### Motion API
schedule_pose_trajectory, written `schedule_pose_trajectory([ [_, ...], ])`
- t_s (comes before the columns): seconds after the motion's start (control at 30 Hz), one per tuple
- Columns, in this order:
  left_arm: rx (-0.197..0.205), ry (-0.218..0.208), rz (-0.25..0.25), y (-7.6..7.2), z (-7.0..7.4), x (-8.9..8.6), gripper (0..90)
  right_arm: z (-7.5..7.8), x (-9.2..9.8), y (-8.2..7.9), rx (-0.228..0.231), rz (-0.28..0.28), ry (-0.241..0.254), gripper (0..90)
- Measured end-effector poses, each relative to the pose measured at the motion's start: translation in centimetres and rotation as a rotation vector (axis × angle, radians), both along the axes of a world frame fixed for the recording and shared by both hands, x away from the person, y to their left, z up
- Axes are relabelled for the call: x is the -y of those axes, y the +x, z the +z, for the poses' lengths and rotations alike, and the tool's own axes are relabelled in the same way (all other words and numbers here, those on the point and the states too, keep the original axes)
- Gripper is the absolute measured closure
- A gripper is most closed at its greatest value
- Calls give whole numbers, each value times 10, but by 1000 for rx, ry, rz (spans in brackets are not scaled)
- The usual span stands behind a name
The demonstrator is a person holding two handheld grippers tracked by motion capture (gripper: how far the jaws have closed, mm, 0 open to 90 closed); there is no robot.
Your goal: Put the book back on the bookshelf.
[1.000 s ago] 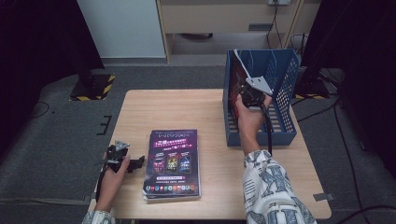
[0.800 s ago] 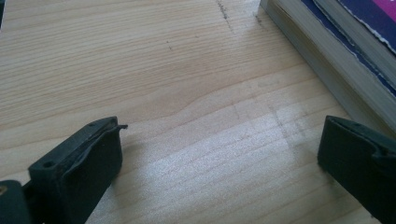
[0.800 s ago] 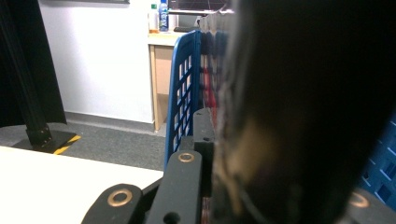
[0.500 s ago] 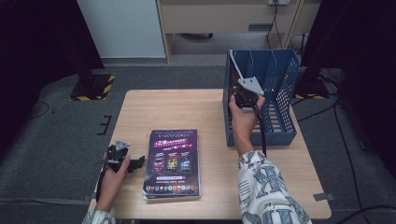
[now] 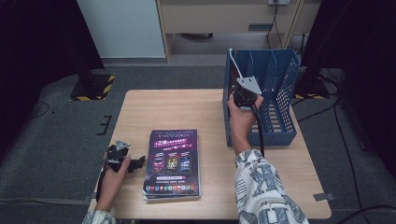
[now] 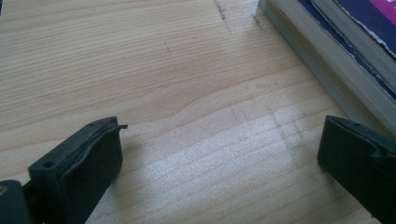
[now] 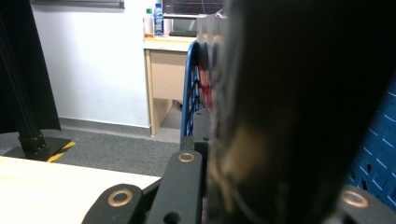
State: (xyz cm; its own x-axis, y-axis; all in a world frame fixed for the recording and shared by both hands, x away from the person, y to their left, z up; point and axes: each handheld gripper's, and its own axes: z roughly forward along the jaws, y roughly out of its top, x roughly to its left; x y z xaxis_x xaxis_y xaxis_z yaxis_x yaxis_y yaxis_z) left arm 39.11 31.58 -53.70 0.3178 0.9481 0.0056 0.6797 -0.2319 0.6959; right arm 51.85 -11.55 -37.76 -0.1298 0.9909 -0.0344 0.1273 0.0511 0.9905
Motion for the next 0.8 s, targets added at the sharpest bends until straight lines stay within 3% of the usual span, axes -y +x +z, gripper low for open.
schedule_pose_trajectory([
  [0.37,0,0,0,0,0,0,0,-7,-3,0,1,17,12,850],
  [0.8,0,0,0,0,0,0,0,-9,-8,-2,5,47,-9,802],
])
